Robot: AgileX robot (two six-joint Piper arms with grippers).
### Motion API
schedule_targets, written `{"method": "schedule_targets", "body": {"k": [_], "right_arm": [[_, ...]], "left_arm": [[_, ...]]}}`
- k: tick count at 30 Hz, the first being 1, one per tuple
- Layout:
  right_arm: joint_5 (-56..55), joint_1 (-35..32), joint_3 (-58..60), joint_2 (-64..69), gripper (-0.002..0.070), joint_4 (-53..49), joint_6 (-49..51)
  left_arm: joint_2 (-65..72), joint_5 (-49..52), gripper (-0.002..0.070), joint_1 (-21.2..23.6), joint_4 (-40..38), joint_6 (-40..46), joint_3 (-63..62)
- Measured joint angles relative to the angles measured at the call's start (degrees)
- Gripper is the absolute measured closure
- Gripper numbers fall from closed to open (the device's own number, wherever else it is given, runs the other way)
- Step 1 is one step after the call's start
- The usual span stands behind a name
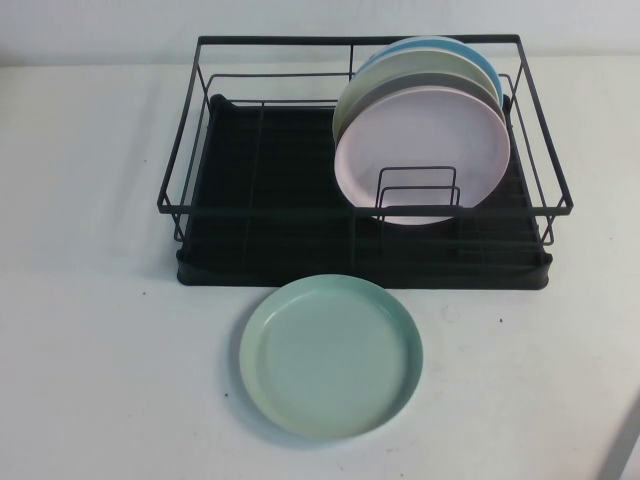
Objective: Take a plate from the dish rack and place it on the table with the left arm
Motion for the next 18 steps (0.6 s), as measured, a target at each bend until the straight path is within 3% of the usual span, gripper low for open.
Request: {"method": "schedule_targets", "body": {"k": [4, 8, 13, 18], "right_arm": [[0.0, 0.0, 0.0, 0.0, 0.0696, 0.0, 0.0], [0.0, 0.0, 0.0, 0.0, 0.0696, 0.0, 0.0], [0.0, 0.0, 0.0, 0.0, 0.0696, 0.0, 0.0], [0.0, 0.0, 0.0, 0.0, 0.0696, 0.0, 0.0]], "left_arm": [[-4.0, -12.1, 0.0676, 0.0, 8.7, -1.9, 9.8], [-6.6, -17.4, 0.0676, 0.0, 14.3, -7.5, 16.5], [-10.2, -18.4, 0.0676, 0.0, 15.9, -13.1, 23.5], [-12.0, -11.7, 0.0676, 0.0, 16.0, -13.7, 23.8]]}}
